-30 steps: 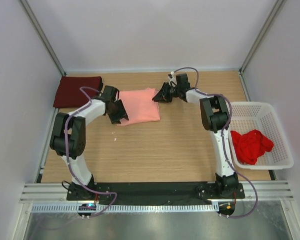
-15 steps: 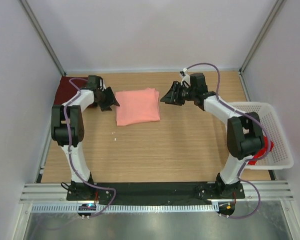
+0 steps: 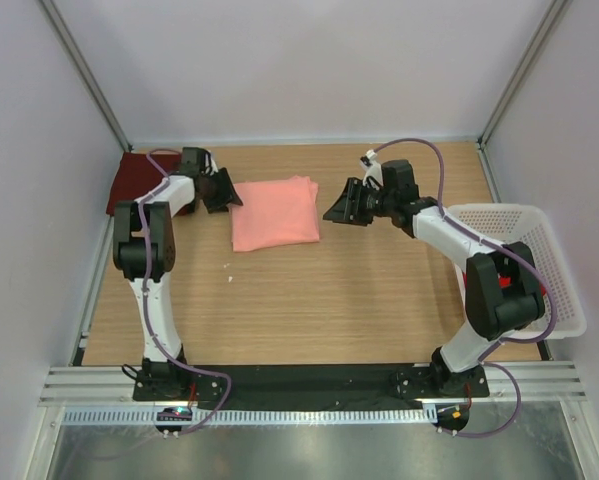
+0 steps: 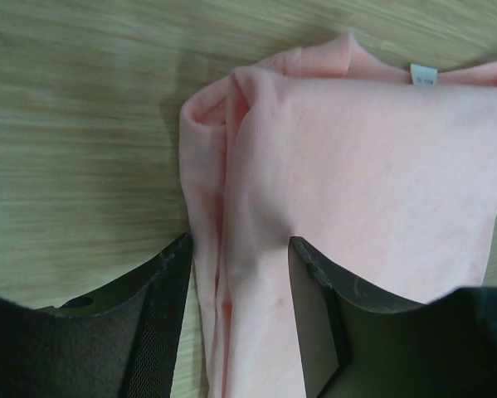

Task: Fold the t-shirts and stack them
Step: Neatly place the folded tshirt to the corner

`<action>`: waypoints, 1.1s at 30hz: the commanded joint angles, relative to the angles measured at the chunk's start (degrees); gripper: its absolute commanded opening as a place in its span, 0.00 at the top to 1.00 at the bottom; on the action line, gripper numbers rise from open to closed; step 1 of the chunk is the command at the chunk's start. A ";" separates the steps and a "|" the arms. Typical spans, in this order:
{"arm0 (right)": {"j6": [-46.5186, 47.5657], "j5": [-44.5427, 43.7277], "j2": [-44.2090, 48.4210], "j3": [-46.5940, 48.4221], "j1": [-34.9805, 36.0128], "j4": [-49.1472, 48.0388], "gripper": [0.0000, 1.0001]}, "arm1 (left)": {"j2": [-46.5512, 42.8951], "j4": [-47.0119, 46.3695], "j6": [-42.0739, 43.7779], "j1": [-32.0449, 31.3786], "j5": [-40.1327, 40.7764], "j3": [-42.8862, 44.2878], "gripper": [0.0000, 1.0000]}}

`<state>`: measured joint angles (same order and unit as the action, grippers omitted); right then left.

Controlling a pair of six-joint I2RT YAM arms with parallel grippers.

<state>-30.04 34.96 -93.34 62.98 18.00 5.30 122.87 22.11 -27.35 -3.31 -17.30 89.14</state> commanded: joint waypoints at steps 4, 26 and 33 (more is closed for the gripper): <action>0.25 -0.25 2.02 -0.40 0.37 -3.36 0.52 | 3.52 0.65 1.34 -0.12 0.87 1.03 0.49; 0.34 -0.42 7.99 -1.54 0.28 -2.66 0.52 | 0.27 21.91 -3.14 -8.11 20.98 11.65 1.00; 0.42 -0.77 8.26 -1.72 0.28 -2.40 0.53 | -2.37 30.26 -1.13 -10.40 32.86 17.45 1.00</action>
<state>-30.09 34.74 -87.18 61.12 18.02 4.36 124.73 45.52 -29.71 -13.72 7.20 101.91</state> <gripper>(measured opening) 0.475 0.023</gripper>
